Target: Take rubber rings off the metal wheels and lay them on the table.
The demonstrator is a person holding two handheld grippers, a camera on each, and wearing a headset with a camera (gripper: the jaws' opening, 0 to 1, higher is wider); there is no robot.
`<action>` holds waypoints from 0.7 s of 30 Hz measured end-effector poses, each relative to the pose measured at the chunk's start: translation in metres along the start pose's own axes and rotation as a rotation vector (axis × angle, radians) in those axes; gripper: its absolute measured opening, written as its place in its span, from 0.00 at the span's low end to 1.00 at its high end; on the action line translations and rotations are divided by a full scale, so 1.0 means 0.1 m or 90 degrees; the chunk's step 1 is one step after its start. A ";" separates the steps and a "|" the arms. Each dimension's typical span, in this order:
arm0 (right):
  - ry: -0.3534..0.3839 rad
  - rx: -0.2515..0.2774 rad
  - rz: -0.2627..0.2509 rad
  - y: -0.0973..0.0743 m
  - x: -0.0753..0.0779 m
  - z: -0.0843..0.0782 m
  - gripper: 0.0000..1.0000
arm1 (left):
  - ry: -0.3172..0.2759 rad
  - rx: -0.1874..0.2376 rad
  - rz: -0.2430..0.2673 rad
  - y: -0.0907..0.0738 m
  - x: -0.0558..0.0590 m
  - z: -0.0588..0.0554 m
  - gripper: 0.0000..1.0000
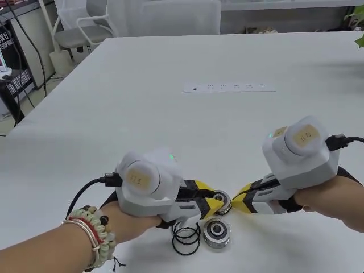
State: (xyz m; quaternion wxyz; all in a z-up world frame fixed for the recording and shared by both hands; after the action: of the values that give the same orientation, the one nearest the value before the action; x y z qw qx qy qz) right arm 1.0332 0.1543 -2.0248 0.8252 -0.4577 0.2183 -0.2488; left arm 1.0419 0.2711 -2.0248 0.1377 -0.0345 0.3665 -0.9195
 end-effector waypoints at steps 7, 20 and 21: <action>0.059 0.034 0.028 -0.05 0.00 0.02 0.00 | 0.002 0.000 0.001 0.00 0.00 0.00 0.08; 0.143 0.050 0.054 -0.05 -0.02 0.07 0.00 | 0.010 -0.003 0.011 0.01 -0.01 0.00 0.08; 0.145 0.050 0.054 -0.05 -0.02 0.07 0.00 | 0.012 -0.004 0.012 0.01 -0.01 0.00 0.08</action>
State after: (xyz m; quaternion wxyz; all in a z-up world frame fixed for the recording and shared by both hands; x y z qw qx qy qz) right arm 1.0345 0.1577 -2.0168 0.8220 -0.3845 0.3201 -0.2720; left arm 1.0429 0.2708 -2.0250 0.1427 -0.0230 0.3708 -0.9174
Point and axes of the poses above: the centre of the closed fingertips' face, and the gripper's own axes: y roughly forward along the fingers, x roughly to its right, z roughly out of its top, the point moved 7 cm from there along -y, roughly backward along the fingers, and after that the axes turned 15 degrees about -x, right-handed, at the moved point
